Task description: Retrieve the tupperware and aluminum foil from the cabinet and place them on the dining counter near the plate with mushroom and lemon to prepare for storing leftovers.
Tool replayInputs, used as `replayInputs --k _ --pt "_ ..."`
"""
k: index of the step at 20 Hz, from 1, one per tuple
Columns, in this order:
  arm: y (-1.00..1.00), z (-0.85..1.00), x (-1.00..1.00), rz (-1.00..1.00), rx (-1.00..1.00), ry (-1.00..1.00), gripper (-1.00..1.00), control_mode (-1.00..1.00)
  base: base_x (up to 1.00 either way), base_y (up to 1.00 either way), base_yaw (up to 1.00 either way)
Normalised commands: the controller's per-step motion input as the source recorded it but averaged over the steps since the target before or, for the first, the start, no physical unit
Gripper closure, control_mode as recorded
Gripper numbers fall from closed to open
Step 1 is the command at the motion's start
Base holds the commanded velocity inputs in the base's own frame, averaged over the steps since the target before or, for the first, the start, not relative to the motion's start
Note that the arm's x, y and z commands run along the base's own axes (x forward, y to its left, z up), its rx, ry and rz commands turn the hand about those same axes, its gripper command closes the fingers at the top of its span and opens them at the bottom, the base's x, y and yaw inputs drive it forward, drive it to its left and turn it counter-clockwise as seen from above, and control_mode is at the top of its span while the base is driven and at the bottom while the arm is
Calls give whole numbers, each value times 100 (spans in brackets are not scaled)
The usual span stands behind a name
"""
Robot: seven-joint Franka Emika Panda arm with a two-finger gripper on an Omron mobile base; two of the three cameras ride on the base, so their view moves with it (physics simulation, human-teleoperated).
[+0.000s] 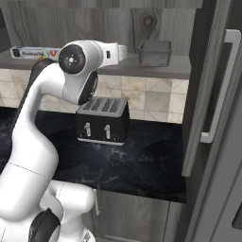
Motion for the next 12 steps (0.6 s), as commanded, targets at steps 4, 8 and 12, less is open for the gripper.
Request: replayInputs --k 4,8,12 --pt "-14 2 23 -3 0 2 -100 -100 0 0 0" --pt "-14 0 33 -1 0 6 -100 -100 0 0 0" --pt "-15 0 46 0 0 9 -100 -100 0 0 0"
